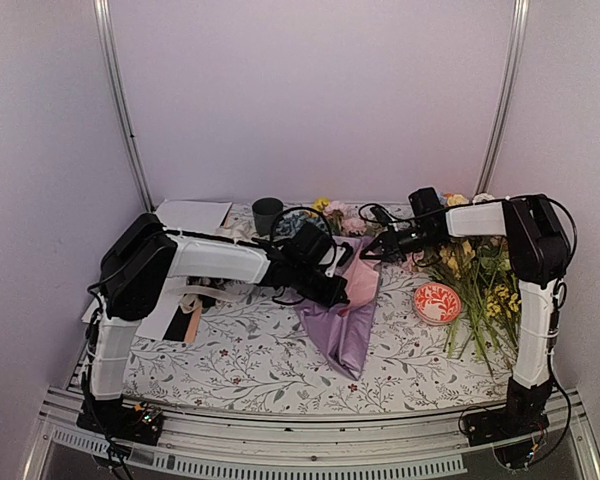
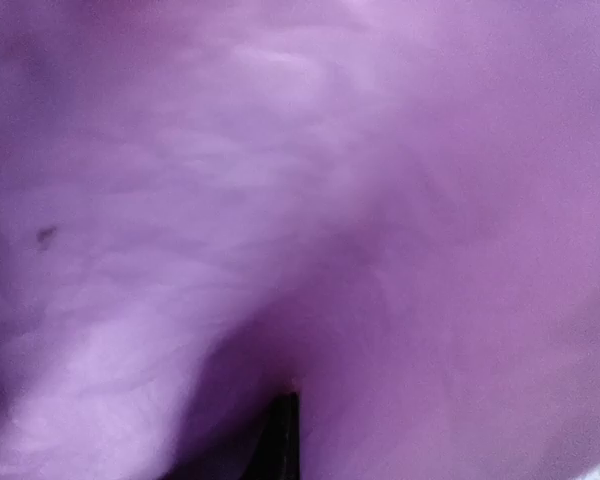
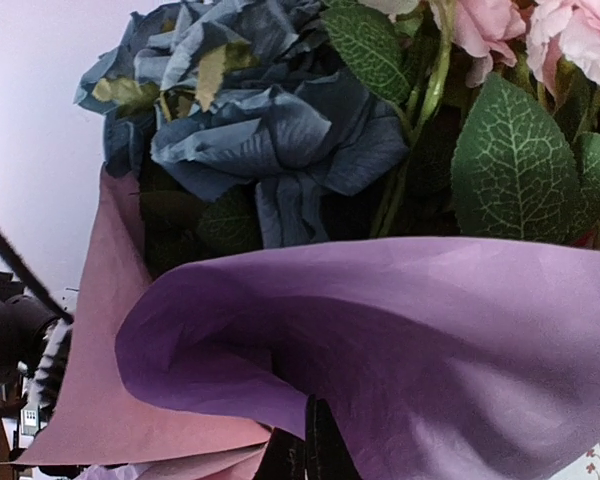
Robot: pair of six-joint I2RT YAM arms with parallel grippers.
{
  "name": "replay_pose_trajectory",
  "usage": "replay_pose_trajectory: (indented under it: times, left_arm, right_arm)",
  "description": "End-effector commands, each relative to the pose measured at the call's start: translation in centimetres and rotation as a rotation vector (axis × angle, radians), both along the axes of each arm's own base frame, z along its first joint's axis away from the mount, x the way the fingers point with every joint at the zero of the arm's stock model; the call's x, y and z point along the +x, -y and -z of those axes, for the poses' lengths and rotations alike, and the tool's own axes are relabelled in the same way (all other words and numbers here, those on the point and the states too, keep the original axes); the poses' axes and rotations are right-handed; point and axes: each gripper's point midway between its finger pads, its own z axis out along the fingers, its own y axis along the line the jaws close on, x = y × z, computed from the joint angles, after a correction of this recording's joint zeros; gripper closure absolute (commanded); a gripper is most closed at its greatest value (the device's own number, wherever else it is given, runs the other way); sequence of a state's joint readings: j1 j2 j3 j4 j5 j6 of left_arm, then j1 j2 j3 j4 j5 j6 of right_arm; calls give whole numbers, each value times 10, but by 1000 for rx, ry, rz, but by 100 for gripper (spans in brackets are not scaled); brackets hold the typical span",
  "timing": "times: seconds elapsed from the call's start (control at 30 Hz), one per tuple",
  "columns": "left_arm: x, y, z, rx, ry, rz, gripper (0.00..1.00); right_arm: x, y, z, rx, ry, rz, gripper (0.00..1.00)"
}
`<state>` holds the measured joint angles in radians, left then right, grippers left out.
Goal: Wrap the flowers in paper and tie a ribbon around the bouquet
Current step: Fold the 2/3-folded wrapping paper at the center of the board.
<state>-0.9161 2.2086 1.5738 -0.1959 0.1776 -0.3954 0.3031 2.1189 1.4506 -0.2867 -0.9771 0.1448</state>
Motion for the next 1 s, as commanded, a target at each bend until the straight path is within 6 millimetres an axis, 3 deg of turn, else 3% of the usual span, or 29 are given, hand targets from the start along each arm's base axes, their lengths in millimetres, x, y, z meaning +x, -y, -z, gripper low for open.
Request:
replay_pose_trajectory:
  times: [0.0,0.27,0.5,0.7,0.83,0.97]
  left_arm:
    - [-6,3,-12,60,38,18,100]
    - [0,15,-21,49,57,33,100]
    - [-5,29,1,27,-2,71,100]
    - [-9,36,29,34,-62,82,100]
    - [-11,33,47,65,-86,81,100]
    - [-11,29,54,79,-93,76,100]
  right_arm:
    - [17,-6,13,-21,-10,59,100]
    - [19,-21,25,-19,-11,61,100]
    - [13,-37,36,-13,-23,54,100]
    - [10,-38,35,16,-30,88,100]
    - [11,-34,23,7,-16,126,97]
    - [28,-14,-7,-26,45,236,83]
